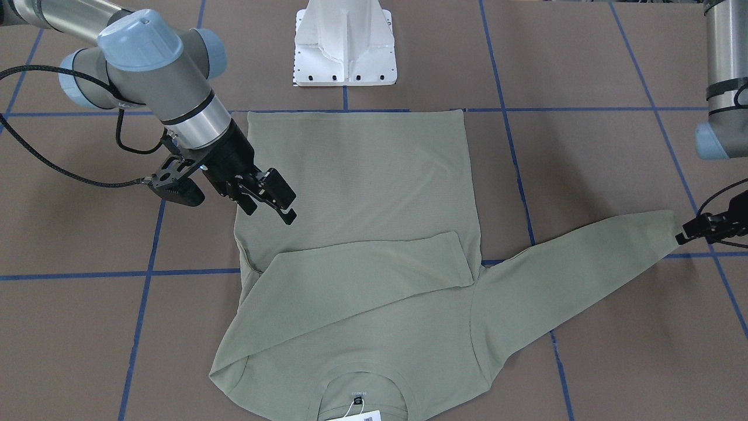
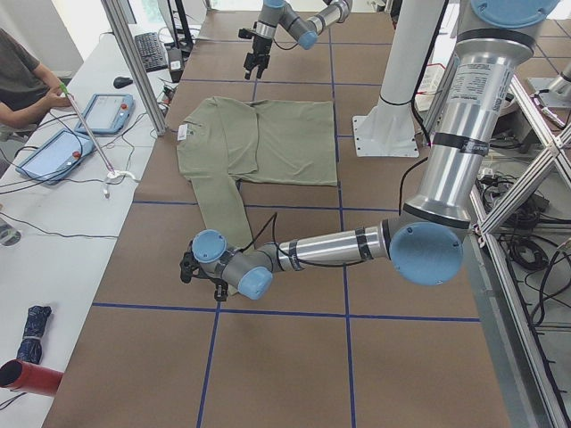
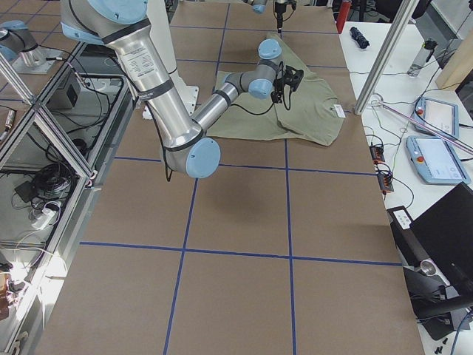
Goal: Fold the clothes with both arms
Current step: 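Release the sleeve and raise the right gripper near the collar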
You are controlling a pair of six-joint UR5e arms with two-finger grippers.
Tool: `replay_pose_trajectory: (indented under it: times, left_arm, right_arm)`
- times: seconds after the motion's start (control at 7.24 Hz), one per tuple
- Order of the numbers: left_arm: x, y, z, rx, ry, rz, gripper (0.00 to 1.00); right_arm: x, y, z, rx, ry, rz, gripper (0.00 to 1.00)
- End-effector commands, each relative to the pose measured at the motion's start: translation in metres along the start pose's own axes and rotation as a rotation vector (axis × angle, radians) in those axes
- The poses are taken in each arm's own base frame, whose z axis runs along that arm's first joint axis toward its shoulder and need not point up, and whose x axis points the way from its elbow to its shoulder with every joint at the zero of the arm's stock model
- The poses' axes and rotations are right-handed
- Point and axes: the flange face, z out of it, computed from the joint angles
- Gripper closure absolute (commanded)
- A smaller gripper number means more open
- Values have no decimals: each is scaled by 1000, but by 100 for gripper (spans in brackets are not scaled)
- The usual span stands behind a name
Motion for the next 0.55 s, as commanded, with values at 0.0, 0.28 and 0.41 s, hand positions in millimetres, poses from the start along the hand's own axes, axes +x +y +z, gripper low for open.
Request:
replay_pose_trajectory:
  times: [0.0, 0.28, 0.41]
  left_arm:
    - [3, 3, 7, -13, -1, 6, 23]
    - [2, 6, 14, -26, -5, 3, 25]
    - [3, 7, 17, -32, -5, 6, 25]
  right_arm:
    - [0, 1, 0, -1, -1, 0, 0]
    - [0, 1, 0, -1, 1, 1, 0]
    - [0, 2, 1, -2, 1, 0, 0]
